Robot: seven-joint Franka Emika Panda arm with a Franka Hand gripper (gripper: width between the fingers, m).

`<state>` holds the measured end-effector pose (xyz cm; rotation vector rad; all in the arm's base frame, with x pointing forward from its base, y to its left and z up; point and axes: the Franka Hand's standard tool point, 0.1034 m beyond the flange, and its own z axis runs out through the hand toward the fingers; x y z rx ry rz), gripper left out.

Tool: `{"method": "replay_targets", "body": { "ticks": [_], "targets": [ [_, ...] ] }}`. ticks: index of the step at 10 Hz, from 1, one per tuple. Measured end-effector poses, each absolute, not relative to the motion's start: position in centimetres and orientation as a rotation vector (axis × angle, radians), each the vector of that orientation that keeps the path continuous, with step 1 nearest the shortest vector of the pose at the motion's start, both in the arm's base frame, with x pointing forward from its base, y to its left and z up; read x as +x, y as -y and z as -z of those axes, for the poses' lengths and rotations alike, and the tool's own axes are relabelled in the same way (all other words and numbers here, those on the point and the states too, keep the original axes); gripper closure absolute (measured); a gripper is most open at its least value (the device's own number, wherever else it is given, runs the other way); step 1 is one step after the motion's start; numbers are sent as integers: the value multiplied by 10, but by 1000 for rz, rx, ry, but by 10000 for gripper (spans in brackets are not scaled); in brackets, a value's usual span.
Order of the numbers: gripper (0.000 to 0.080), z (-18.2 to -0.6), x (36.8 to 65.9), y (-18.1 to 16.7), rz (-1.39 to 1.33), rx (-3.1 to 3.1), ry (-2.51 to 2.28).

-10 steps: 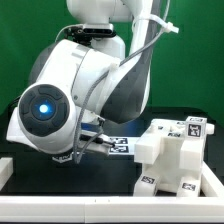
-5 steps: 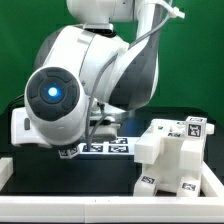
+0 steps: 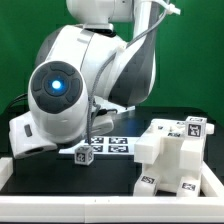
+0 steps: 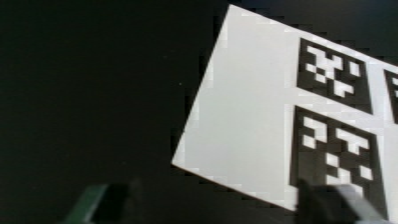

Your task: Assemble chair

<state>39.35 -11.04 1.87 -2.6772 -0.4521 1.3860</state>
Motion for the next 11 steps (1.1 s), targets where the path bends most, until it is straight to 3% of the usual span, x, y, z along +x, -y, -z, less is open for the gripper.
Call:
{"method": "replay_targets", "body": {
  "ticks": [1, 2, 6, 9, 11],
  "targets": [
    [286, -19, 392, 111, -1397, -2666, 444],
    [178, -18, 388, 116, -1421, -2630, 438],
    [151, -18, 386, 116, -1434, -2628, 408],
    [150, -55, 409, 94, -1542, -2688, 132],
    [150, -58, 411, 92, -1522, -2695, 139]
  ]
}}
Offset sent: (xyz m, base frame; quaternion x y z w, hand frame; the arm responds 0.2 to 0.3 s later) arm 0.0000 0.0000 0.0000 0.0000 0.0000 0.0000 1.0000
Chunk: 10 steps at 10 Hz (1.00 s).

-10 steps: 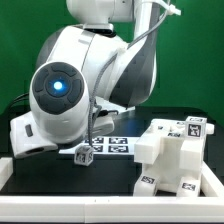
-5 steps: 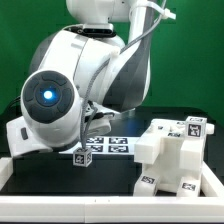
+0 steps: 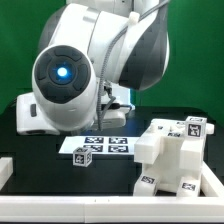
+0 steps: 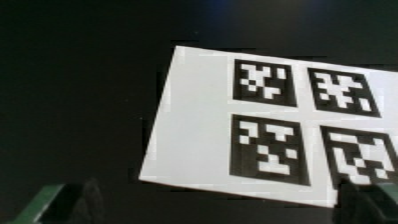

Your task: Assemble chair

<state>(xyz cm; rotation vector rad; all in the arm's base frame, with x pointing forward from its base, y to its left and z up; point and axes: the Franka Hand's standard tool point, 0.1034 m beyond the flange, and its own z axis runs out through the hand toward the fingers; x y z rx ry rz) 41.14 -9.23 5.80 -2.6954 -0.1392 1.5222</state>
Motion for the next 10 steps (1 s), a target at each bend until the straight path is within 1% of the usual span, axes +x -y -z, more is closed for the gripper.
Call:
{"method": "replay_targets", "body": {
  "ticks": [4, 5, 6, 8, 9, 10],
  "targets": [
    [150, -58, 411, 94, -1519, -2696, 135],
    [150, -58, 419, 92, -1416, -2776, 123],
    [150, -68, 419, 86, -1387, -2801, 93],
    [150, -81, 445, 80, -1172, -2904, 170],
    [150, -80, 448, 81, -1056, -2948, 174],
    [150, -80, 444, 81, -1020, -2959, 172]
  ]
}}
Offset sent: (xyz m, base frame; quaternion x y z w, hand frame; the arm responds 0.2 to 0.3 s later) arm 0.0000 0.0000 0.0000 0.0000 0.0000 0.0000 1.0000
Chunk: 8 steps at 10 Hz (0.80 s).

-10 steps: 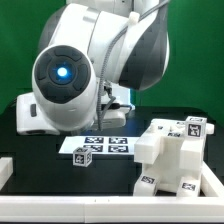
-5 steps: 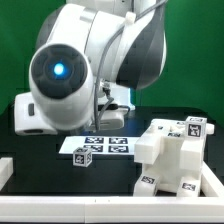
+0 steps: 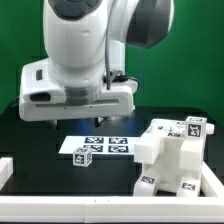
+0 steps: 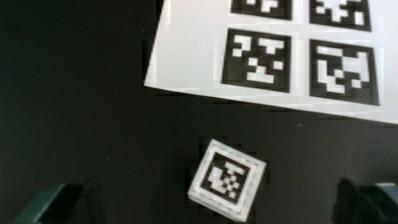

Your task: Assemble chair

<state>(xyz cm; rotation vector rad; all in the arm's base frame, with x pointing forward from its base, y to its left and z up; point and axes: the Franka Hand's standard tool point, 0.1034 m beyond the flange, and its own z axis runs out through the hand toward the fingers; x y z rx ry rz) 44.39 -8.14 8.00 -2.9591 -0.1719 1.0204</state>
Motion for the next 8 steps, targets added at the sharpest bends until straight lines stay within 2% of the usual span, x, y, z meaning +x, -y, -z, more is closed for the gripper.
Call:
{"method": "replay_targets", "body": {
  "ticks": [5, 8],
  "targets": [
    [150, -62, 466, 81, -825, -2927, 653],
    [150, -57, 461, 77, -798, -2922, 688]
  ]
}}
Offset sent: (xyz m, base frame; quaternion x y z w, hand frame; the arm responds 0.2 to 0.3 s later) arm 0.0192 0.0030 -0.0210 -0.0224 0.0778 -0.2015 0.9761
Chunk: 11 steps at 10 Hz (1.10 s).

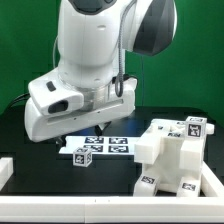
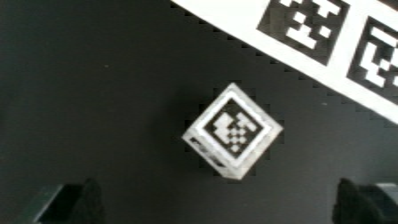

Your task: Assemble chair

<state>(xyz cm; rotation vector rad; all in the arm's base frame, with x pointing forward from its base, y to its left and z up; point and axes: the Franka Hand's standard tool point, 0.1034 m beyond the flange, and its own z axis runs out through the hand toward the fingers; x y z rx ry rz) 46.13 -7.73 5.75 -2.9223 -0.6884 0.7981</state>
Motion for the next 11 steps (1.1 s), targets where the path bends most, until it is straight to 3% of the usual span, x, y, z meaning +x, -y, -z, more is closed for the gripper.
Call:
{"method": "replay_targets", "body": {
  "ticks": [2, 3, 5, 9, 11],
  "targets": [
    [150, -56, 460, 77, -797, -2919, 696],
    [150, -54, 459, 78, -661, -2859, 926],
    [150, -50, 436, 79, -545, -2764, 1169],
    [150, -49, 433, 80, -561, -2783, 1123],
    [150, -48, 427, 84, -380, -2669, 1411]
  ]
}}
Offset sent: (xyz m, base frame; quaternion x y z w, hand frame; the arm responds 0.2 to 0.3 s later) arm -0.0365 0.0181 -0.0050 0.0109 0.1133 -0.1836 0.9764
